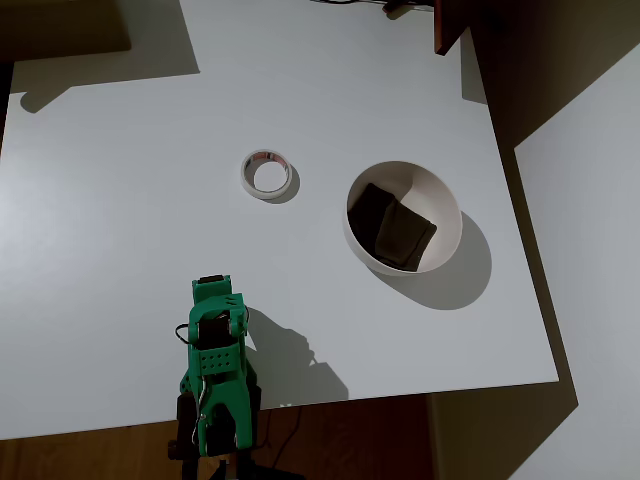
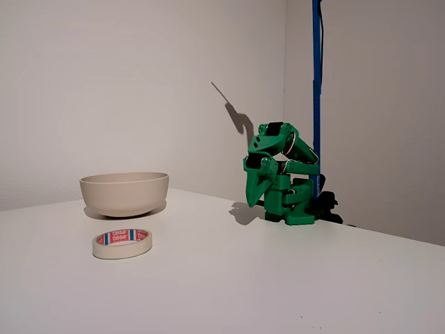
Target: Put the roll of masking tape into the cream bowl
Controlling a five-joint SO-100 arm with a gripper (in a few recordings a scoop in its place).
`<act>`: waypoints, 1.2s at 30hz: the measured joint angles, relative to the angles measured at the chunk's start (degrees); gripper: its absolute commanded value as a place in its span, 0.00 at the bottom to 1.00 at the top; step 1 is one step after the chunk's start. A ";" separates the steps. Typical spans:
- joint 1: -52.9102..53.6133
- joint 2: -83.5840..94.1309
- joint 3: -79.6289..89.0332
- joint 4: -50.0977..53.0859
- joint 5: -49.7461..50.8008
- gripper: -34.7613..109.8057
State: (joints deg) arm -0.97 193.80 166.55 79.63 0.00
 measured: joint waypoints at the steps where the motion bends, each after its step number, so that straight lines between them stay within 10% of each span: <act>1: 0.00 0.00 0.00 0.00 0.00 0.18; 36: 2.37 0.00 -0.09 -3.08 2.64 0.18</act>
State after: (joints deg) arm 1.41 193.80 166.46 76.55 2.64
